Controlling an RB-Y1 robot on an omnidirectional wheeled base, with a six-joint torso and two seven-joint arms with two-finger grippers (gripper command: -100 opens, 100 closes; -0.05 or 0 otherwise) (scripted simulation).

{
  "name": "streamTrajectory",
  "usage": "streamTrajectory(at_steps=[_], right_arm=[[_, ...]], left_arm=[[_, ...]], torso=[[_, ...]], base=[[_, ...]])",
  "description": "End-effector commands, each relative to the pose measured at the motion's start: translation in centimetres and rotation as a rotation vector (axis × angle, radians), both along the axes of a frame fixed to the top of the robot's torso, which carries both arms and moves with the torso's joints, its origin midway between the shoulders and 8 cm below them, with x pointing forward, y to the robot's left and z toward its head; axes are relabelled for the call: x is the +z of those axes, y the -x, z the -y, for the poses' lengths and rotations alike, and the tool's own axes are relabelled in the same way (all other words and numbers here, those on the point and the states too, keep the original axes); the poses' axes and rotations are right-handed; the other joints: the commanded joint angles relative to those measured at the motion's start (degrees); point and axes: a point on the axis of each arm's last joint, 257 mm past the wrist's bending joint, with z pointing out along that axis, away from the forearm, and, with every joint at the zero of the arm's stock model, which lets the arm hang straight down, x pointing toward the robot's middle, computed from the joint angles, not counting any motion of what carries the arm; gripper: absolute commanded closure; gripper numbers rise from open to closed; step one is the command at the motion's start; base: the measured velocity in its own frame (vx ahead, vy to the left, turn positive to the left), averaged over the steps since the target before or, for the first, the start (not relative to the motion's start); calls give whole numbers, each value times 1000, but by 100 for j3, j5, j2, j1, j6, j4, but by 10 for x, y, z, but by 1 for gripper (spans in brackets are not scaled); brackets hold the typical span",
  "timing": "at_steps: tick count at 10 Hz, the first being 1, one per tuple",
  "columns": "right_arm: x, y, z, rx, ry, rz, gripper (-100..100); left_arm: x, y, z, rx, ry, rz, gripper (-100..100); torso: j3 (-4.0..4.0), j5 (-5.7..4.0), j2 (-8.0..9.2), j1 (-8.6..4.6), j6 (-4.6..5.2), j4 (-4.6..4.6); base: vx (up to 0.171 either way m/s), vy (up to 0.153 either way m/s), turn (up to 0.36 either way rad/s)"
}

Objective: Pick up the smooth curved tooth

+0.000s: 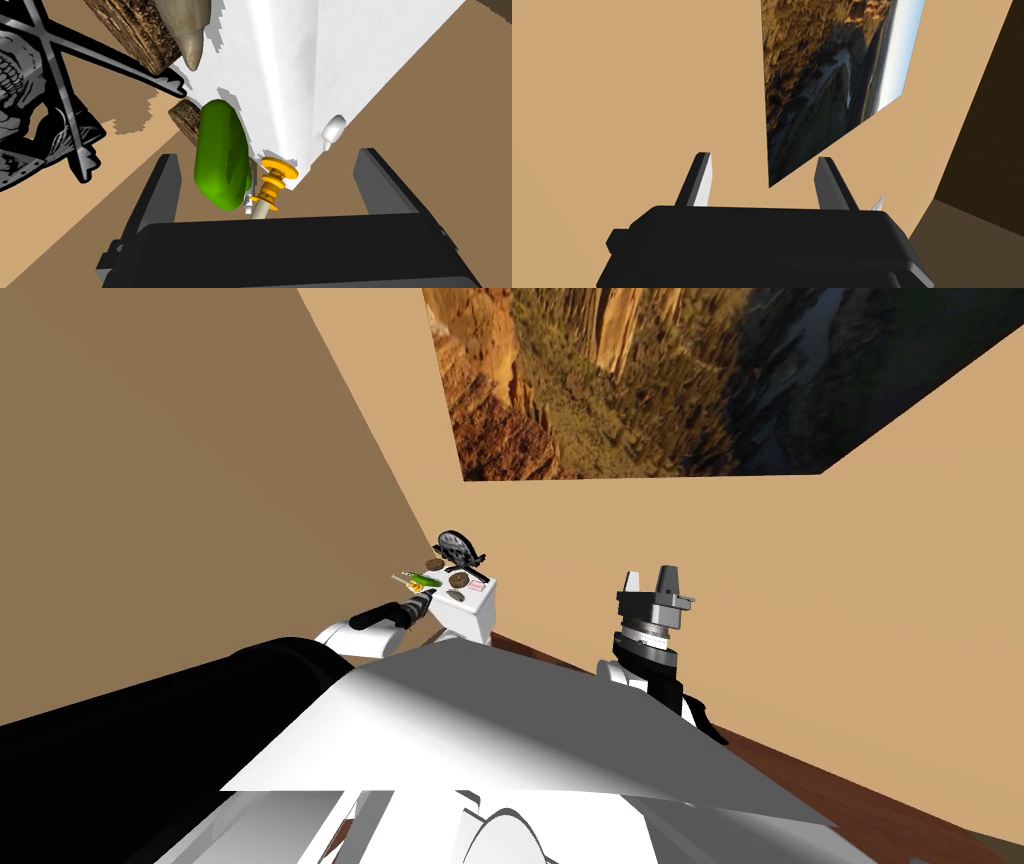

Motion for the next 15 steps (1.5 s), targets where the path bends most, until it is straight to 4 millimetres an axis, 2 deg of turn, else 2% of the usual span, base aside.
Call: streamTrajectory(at_steps=[1, 5, 10, 13, 15], right_arm=[[0, 0, 0, 0, 0, 0, 0], [0, 0, 0, 0, 0, 0, 0], [0, 0, 0, 0, 0, 0, 0], [0, 0, 0, 0, 0, 0, 0], [0, 0, 0, 0, 0, 0, 0]], left_arm=[[-5, 5, -4, 11, 2, -31, -100], [-9, 20, -15, 35, -11, -121, -100], [-11, 39, -20, 54, -23, -220, -100], [-10, 47, -16, 49, -31, -264, -100], [-7, 53, -6, 32, -36, -297, -100]], torso=[[0, 0, 0, 0, 0, 0], [1, 0, 2, 1, 0, 1], [2, 0, 5, 0, -1, 0], [-2, -1, -3, -4, 0, -1], [3, 0, 6, -2, -1, 1]], base=[[55, -22, -16], [67, -25, -26], [61, -19, -20], [73, -29, -22], [51, -18, -14]])
